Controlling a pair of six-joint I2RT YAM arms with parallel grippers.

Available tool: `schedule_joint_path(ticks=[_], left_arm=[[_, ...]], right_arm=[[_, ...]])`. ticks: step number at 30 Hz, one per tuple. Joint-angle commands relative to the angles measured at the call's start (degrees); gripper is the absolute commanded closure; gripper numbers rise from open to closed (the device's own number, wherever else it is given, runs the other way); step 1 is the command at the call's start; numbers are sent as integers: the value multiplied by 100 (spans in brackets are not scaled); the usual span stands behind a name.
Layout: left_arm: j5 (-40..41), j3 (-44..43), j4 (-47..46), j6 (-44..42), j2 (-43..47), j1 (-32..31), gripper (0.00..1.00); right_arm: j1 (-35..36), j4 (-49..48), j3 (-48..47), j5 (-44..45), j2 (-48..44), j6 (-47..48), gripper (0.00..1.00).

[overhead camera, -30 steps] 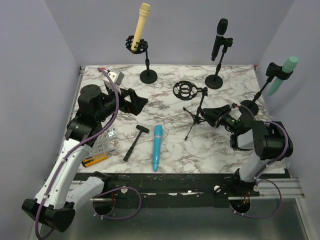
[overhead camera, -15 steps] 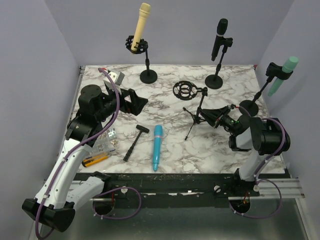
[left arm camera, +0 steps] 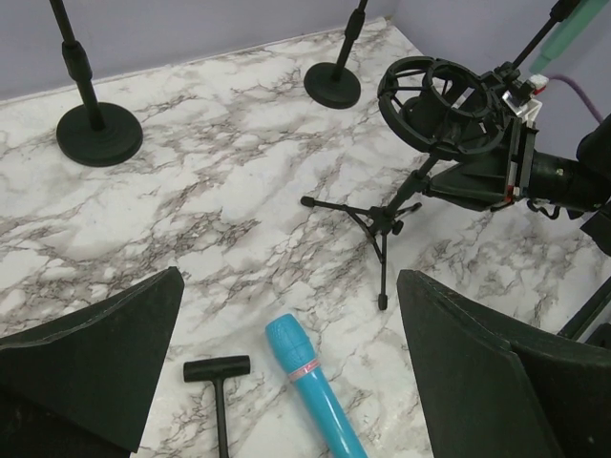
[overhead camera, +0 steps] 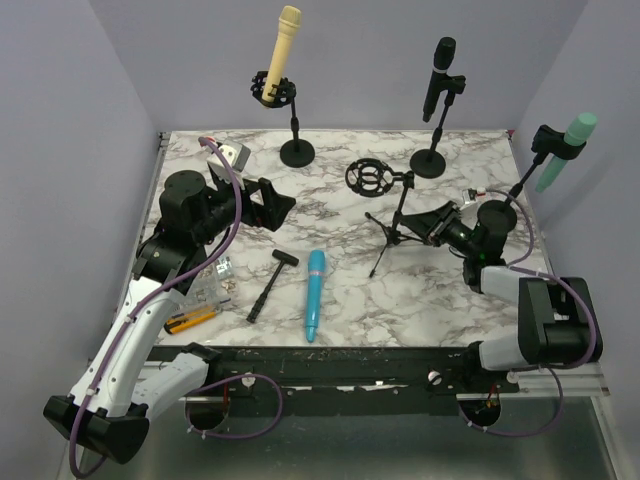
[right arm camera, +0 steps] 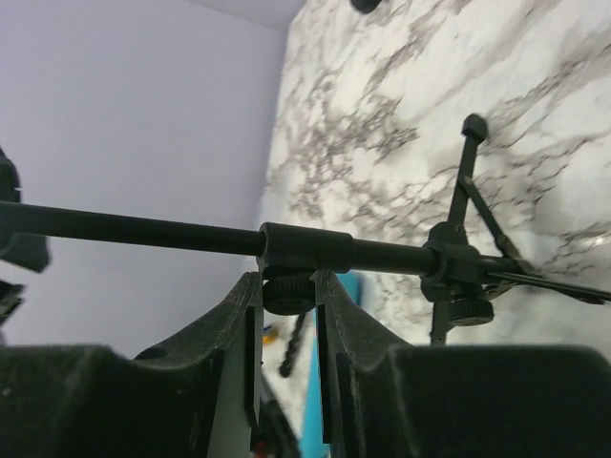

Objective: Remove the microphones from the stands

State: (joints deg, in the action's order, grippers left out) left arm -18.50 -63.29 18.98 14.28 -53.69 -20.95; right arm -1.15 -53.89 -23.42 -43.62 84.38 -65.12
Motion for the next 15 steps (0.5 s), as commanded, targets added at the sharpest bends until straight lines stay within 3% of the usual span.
schedule_joint_path(ticks=[1,15], left_arm=[[166,33,-115,-79,51,-45,1],[279,34,-78,-118,29,-101,1]], right_arm=[[314,3092,-358,1517,-535,2320,99],[2019,4297,-734,4639,-1377,4019,100]])
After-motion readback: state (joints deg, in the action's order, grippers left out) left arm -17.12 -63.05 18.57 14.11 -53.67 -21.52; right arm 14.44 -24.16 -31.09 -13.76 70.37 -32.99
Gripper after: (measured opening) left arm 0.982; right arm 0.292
